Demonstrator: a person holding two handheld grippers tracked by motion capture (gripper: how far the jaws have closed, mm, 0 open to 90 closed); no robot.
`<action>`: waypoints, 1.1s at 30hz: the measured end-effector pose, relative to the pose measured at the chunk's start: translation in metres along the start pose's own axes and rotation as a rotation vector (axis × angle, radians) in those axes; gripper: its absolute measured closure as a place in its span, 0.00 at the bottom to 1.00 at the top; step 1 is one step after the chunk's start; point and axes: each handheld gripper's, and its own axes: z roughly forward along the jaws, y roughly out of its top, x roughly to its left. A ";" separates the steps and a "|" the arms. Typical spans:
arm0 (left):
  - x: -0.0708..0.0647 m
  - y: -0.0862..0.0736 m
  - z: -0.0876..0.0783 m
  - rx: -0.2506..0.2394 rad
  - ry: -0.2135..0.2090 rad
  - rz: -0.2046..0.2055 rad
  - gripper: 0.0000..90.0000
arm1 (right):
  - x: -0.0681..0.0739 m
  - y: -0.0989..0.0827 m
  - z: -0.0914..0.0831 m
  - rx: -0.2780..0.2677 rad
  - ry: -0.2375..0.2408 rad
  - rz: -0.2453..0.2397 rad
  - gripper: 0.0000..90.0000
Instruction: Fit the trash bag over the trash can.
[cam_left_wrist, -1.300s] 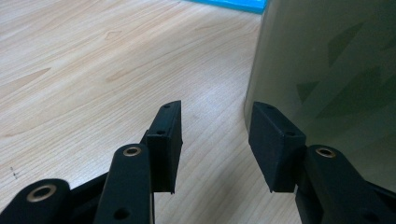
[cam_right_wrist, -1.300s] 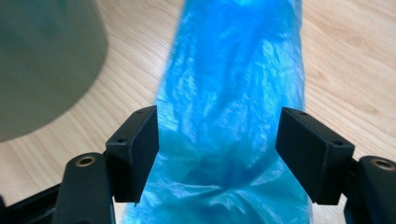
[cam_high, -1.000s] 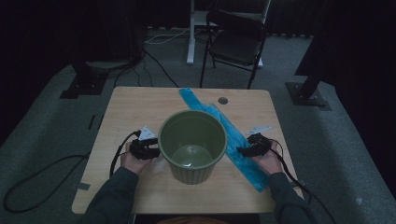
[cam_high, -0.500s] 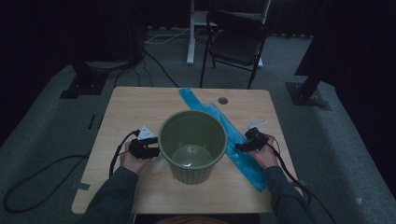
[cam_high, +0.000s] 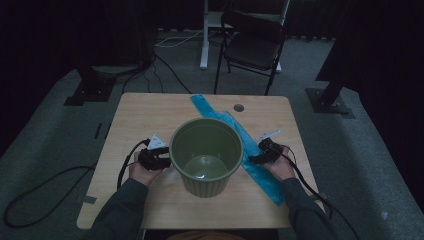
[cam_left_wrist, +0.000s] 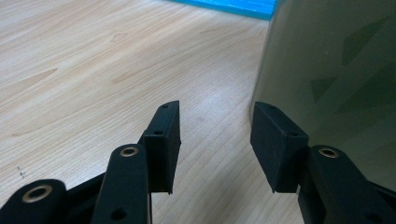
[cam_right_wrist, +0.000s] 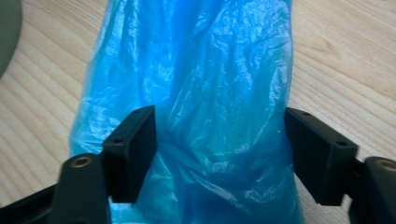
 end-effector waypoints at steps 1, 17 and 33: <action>0.000 0.000 0.000 0.000 -0.001 -0.001 0.59 | 0.000 0.000 0.000 0.003 0.000 0.000 0.33; 0.001 0.000 0.001 0.003 -0.012 -0.007 0.59 | 0.001 0.003 -0.005 0.021 -0.020 0.010 0.97; 0.002 0.002 0.001 -0.006 -0.013 -0.007 0.59 | -0.001 0.021 -0.040 -0.103 0.037 0.011 0.99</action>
